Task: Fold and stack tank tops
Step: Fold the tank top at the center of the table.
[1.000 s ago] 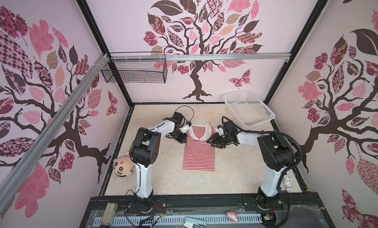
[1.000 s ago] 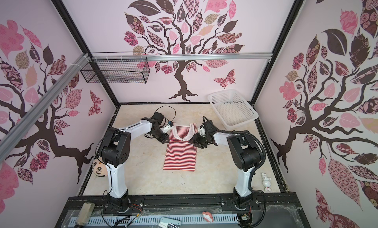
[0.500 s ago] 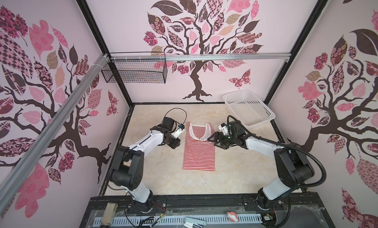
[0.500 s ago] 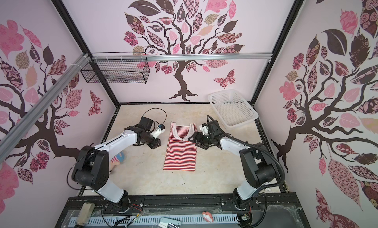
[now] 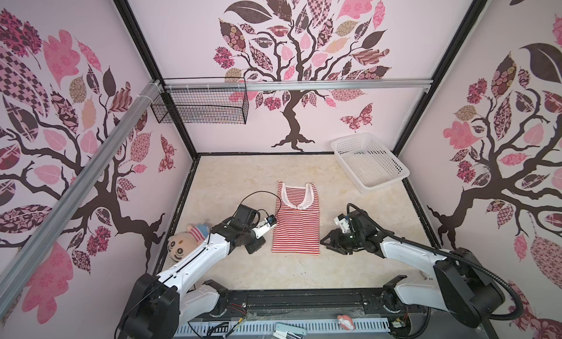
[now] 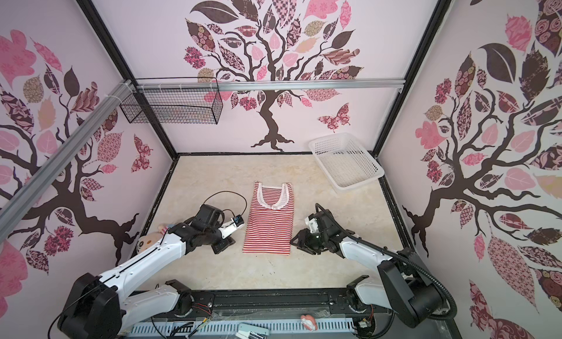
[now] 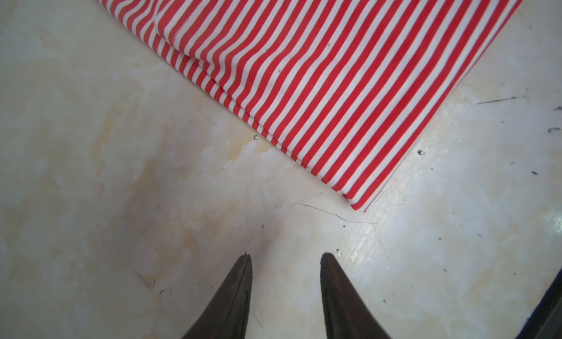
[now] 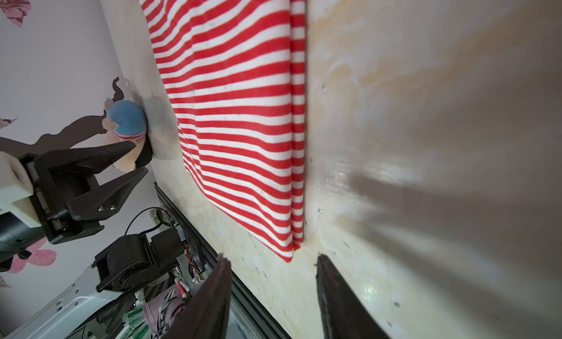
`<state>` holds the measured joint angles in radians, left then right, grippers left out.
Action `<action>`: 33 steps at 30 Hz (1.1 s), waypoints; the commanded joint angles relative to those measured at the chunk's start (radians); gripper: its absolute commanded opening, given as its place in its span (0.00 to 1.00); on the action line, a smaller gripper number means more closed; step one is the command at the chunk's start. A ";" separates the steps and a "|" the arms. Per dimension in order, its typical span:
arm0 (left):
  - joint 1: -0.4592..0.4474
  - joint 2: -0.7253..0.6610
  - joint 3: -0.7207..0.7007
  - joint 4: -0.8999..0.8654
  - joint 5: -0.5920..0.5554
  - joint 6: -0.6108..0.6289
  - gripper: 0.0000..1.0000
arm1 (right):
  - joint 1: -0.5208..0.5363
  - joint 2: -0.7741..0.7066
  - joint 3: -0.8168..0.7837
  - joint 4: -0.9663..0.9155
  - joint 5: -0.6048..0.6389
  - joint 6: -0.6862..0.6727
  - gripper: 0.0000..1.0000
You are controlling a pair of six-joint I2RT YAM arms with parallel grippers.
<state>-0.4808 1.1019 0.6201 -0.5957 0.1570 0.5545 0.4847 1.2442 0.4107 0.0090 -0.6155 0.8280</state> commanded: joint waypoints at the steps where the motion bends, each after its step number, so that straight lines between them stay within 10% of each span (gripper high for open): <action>1: -0.025 -0.039 -0.031 0.007 -0.008 0.039 0.43 | 0.038 -0.014 -0.013 0.047 0.031 0.058 0.48; 16: -0.232 0.020 -0.099 0.117 -0.077 -0.017 0.63 | 0.079 -0.008 -0.069 0.115 0.037 0.129 0.57; 33: -0.317 0.138 -0.098 0.258 -0.158 0.026 0.49 | 0.115 0.025 -0.086 0.183 0.051 0.179 0.50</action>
<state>-0.7696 1.2274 0.5220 -0.3851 0.0441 0.5571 0.5903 1.2575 0.3317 0.1764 -0.5739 0.9955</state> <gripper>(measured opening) 0.490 0.499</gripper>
